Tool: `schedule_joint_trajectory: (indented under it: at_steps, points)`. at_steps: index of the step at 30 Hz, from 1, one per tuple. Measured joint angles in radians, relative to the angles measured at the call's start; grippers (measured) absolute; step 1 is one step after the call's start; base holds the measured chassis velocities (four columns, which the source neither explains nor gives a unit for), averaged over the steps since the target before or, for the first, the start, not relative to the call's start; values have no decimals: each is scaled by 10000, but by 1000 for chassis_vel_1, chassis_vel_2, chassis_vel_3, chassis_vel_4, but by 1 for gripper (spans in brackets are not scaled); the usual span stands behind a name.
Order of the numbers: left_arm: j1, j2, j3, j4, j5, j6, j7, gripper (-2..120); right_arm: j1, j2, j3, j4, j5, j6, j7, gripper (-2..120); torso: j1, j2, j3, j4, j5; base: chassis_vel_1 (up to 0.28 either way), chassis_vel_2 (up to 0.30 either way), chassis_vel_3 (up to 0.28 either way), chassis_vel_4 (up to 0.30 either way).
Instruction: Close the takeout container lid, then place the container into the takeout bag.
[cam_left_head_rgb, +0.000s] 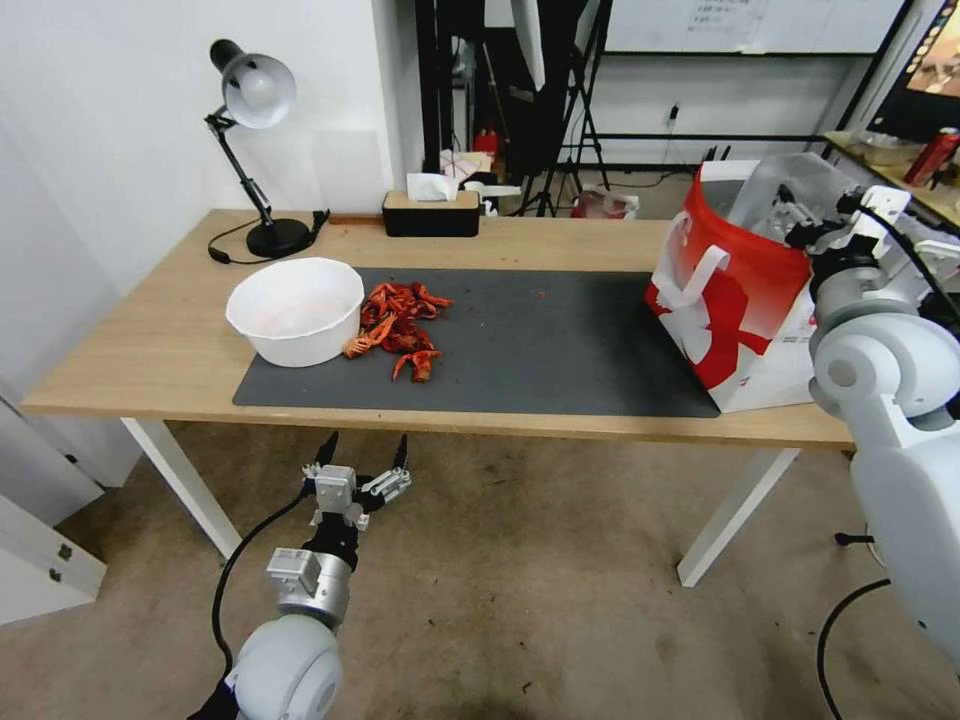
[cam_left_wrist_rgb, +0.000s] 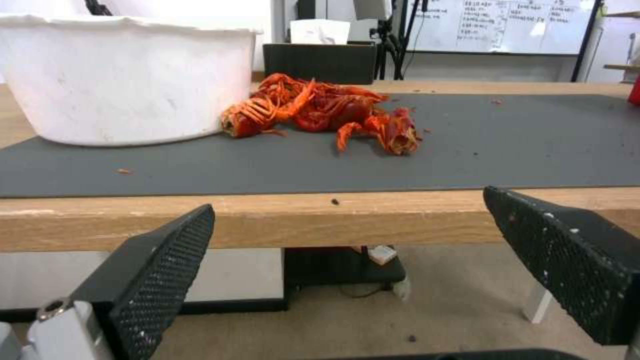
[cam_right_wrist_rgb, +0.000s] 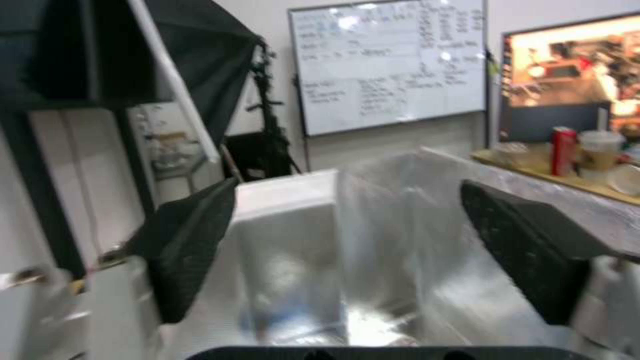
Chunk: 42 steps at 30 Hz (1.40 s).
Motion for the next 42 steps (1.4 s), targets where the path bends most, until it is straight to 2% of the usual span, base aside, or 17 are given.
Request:
schedule_joint_trajectory:
  at_steps: [1, 3, 8, 13, 21, 26, 29, 34, 42]
  points:
    - [13, -3, -12, -22, 0, 1, 4, 100, -36, -29, -1, 71, 1, 165, -236, 95, 0, 0, 0, 0, 0, 0, 0, 0, 0]
    - [48, -19, -53, -39, 0, 2, 9, 100, -127, -89, -6, 206, 17, 579, -797, 99, 0, 0, 0, 0, 0, 0, 0, 0, 0]
    - [152, -74, -152, -71, 3, -9, 39, 100, -381, -203, -30, 503, 30, 1278, -1925, 100, 0, 0, 0, 1, -1, 0, 0, 0, 0]
    - [231, -127, -246, -105, 6, -79, 115, 100, -873, -300, -21, 841, 26, 1543, -2556, 100, 0, 0, -1, 2, -1, 0, 0, 0, 0]
    - [583, -314, -511, -218, -95, -375, 519, 100, -3070, -74, 603, 1887, -575, 1898, -3482, 100, -2, 0, -1, 1, -1, 0, 0, 0, 0]
    - [749, -383, -527, -340, -209, -316, 541, 100, -3992, 154, 858, 2222, -967, 2054, -3593, 100, -3, 1, -2, 1, 0, 0, 0, 0, 0]
    - [840, -448, -552, -373, -213, -317, 486, 100, -5160, 548, 1152, 2544, -1512, 2366, -3573, 100, -3, 1, -1, 0, -2, 0, 0, 0, 0]
    - [959, -479, -646, -434, -199, -325, 508, 100, -6174, 1059, 1361, 2732, -1977, 2798, -3413, 100, -3, 1, -2, -2, -1, 0, 0, 0, 0]
    - [1209, -593, -719, -616, -164, -312, 830, 100, -8161, 2258, 1259, 2608, -3128, 4404, -3145, 100, -3, 0, -2, -1, 1, 0, 0, 0, 0]
